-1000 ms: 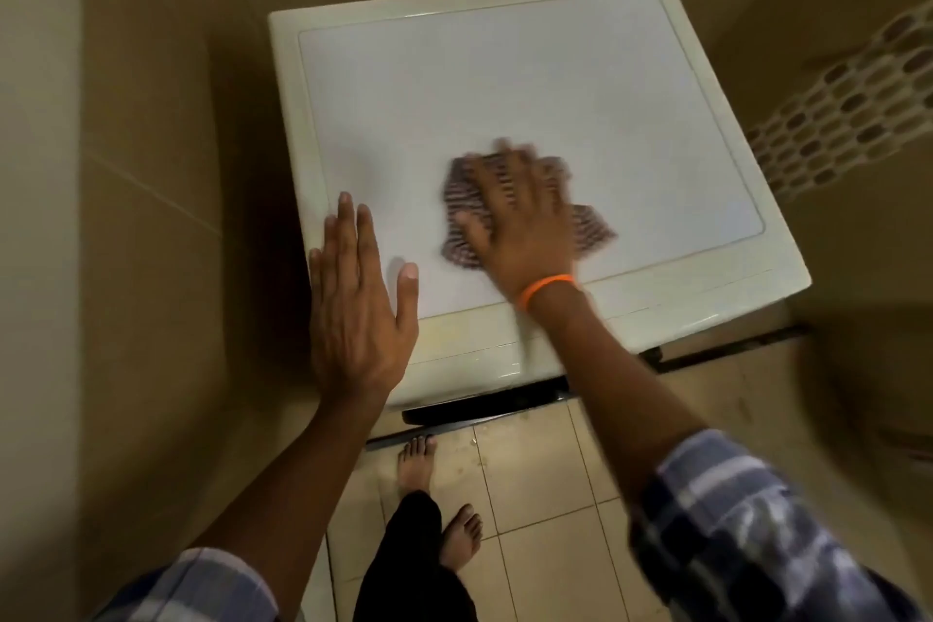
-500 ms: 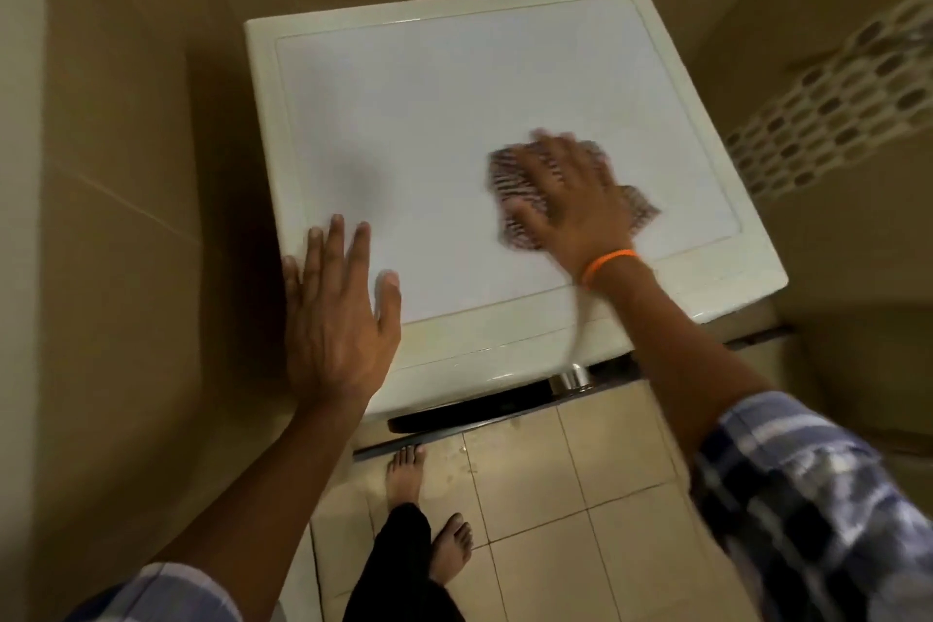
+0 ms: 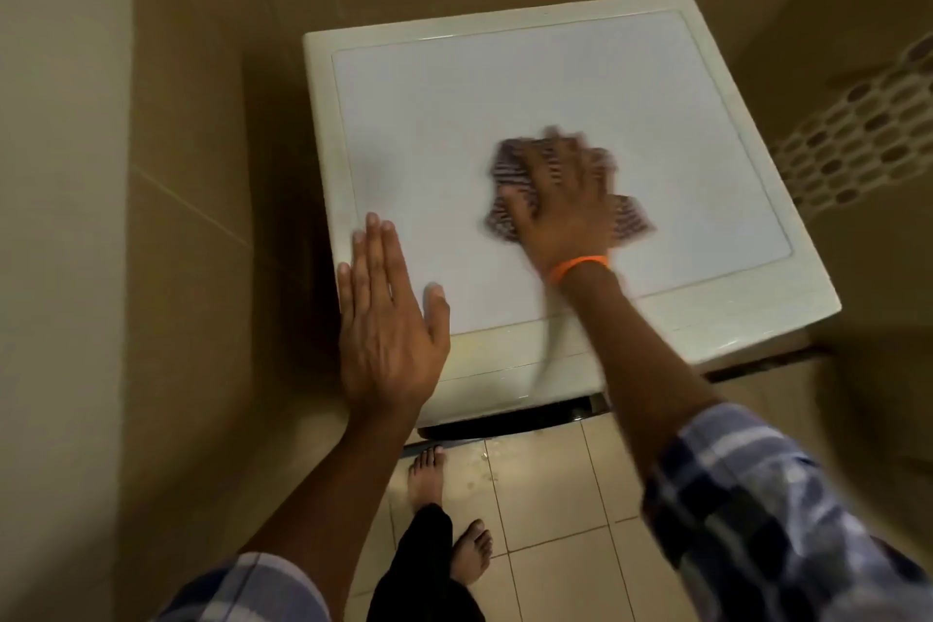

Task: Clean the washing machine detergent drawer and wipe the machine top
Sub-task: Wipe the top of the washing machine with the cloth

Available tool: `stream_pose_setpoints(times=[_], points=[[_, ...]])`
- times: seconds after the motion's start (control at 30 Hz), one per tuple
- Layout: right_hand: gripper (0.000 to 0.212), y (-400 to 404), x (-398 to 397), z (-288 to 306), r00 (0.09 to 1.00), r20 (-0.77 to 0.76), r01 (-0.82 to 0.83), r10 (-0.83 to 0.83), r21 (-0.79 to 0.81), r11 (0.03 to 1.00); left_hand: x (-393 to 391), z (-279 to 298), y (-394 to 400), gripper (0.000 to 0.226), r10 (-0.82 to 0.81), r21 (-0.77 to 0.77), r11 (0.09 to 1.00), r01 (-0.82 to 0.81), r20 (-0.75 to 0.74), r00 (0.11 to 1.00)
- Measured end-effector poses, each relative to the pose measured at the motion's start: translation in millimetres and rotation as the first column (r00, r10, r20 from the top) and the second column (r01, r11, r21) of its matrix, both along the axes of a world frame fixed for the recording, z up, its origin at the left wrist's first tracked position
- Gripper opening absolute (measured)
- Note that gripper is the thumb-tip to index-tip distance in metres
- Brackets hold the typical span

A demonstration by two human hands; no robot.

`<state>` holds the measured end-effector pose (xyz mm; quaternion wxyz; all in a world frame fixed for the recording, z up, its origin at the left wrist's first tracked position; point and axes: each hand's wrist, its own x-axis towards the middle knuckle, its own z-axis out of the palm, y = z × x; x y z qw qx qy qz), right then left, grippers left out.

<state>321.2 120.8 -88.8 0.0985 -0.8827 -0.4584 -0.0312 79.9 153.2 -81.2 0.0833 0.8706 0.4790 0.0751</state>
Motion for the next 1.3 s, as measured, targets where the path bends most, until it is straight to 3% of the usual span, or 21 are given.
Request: stream_pose_setpoints(times=[0.13, 0.27, 0.4, 0.57, 0.7, 0.87, 0.93, 1.07, 1.2, 1.3], points=[[0.062, 93, -95, 6, 0.888, -0.008, -0.460, 0.460, -0.025, 0.887, 2, 2, 1, 0.090, 0.026, 0.026, 0.999, -0.026, -0.001, 1.000], [0.063, 104, -101, 3, 0.842, -0.016, -0.540, 0.540, -0.037, 0.841, 3, 2, 1, 0.091, 0.036, 0.018, 0.999, -0.035, -0.018, 0.999], [0.065, 62, -39, 0, 0.921, -0.013, -0.390, 0.390, 0.024, 0.921, 1, -1, 2, 0.082, -0.030, -0.014, 0.999, 0.029, -0.021, 0.999], [0.066, -33, 104, -1, 0.998, -0.050, -0.035, 0.035, 0.014, 0.999, 0, -6, 3, 0.073, -0.068, -0.006, 0.998, 0.068, -0.081, 0.994], [0.068, -98, 170, 6, 0.972, -0.073, 0.220, -0.224, -0.064, 0.973, 1, -6, 3, 0.073, -0.051, 0.000, 0.999, 0.051, -0.085, 0.995], [0.073, -64, 140, 7, 0.886, -0.119, 0.445, -0.448, -0.049, 0.894, 2, -4, 4, 0.074, -0.045, -0.003, 0.999, 0.045, -0.098, 0.994], [0.070, -35, 103, 1, 0.928, -0.072, 0.367, -0.367, -0.004, 0.930, 2, -4, 2, 0.077, -0.036, 0.006, 0.999, 0.037, -0.104, 0.994], [0.058, 40, -12, -2, 0.999, -0.052, -0.004, 0.007, 0.048, 0.999, 4, -5, 0, 0.089, 0.022, -0.011, 1.000, -0.022, -0.041, 0.999], [0.059, 97, -116, 10, 0.898, -0.103, -0.433, 0.428, -0.022, 0.901, 5, -12, 4, 0.090, 0.117, 0.052, 0.991, -0.119, 0.045, 0.992], [0.060, 100, -101, 4, 0.886, -0.101, -0.454, 0.452, -0.001, 0.891, 5, -10, 2, 0.089, 0.114, 0.062, 0.991, -0.115, 0.022, 0.993]])
